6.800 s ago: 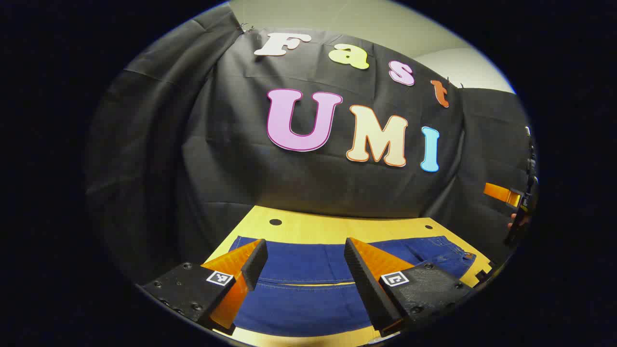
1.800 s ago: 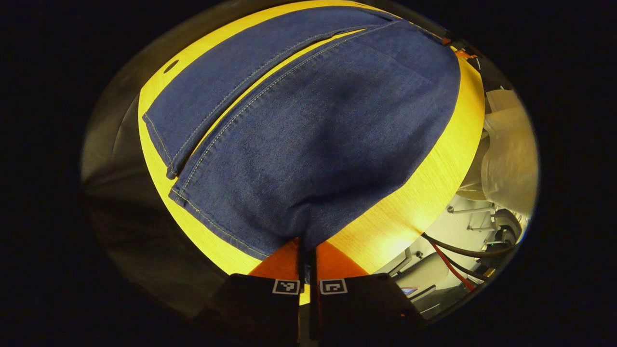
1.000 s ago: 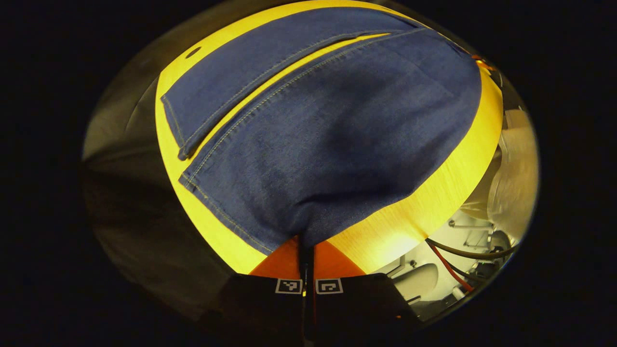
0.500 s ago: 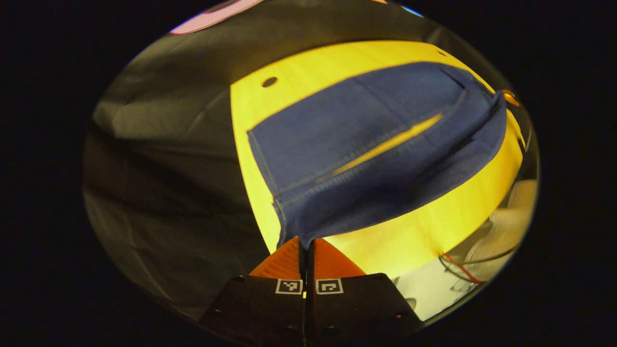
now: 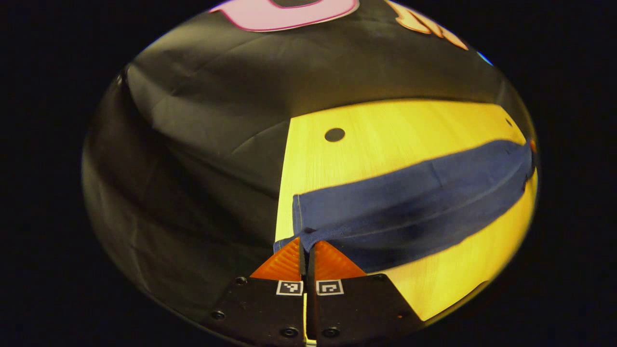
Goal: Grasp the waist and the cuffs of the jeans and fold them to make the two legs overlap; first hold the waist and fold one-third of the jeans toward the cuffs, then hold the cuffs and fold the remaining one-third in the same direction to finish folding.
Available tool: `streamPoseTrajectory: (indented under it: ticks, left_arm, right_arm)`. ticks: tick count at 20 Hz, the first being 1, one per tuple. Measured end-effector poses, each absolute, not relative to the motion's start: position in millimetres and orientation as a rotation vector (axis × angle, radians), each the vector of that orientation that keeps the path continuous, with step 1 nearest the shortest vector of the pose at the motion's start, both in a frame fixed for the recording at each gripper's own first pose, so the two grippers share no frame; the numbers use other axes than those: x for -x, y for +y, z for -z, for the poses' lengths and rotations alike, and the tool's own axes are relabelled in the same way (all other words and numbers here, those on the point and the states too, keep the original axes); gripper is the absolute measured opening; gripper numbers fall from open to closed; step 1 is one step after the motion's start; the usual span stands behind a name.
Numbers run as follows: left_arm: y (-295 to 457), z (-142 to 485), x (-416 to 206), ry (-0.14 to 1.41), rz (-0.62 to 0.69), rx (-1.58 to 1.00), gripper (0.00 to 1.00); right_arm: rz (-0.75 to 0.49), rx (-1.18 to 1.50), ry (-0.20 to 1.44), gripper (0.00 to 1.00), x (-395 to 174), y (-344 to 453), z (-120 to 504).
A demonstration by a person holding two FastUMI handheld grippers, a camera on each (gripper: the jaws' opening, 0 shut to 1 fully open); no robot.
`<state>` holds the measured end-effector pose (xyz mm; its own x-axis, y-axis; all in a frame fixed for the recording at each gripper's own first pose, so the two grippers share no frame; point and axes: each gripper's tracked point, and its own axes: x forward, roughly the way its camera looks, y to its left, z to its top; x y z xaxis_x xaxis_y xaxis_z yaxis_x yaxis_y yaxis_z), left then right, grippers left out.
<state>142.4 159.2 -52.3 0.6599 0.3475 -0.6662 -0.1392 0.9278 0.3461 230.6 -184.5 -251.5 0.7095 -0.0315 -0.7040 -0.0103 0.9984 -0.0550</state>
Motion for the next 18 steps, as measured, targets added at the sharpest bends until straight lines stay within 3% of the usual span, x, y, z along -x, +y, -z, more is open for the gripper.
streamPoseTrajectory:
  ticks: [4, 8, 9, 10, 14, 16, 17, 18]
  left_arm:
    - [152, 58, -141, 0.827, -0.312, -0.045, 0.0]
    - [148, 35, -150, 0.767, -0.362, 0.029, 0.01]
    - [146, 29, -152, 0.737, -0.376, 0.023, 0.06]
    - [142, 20, -153, 0.708, -0.385, 0.022, 0.14]
    - [125, -40, -155, 0.511, -0.47, 0.038, 0.75]
    - [127, -80, -144, 0.397, -0.521, 0.055, 0.79]
    - [123, -88, -140, 0.347, -0.548, 0.067, 0.89]
    - [120, -91, -133, 0.306, -0.565, 0.083, 0.84]
  right_arm:
    - [0.034, -0.057, 0.84, 0.0, -258, -190, 299]
    - [0.019, -0.145, 0.855, 0.09, -264, -192, 312]
    - [0.012, -0.157, 0.838, 0.12, -266, -194, 305]
    - [0.017, -0.155, 0.823, 0.2, -269, -201, 303]
    - [0.069, -0.167, 0.687, 1.0, -283, -251, 268]
    - [0.104, -0.226, 0.639, 0.95, -265, -264, 236]
    - [0.124, -0.243, 0.626, 0.94, -254, -277, 227]
    - [0.146, -0.25, 0.616, 0.98, -243, -289, 222]
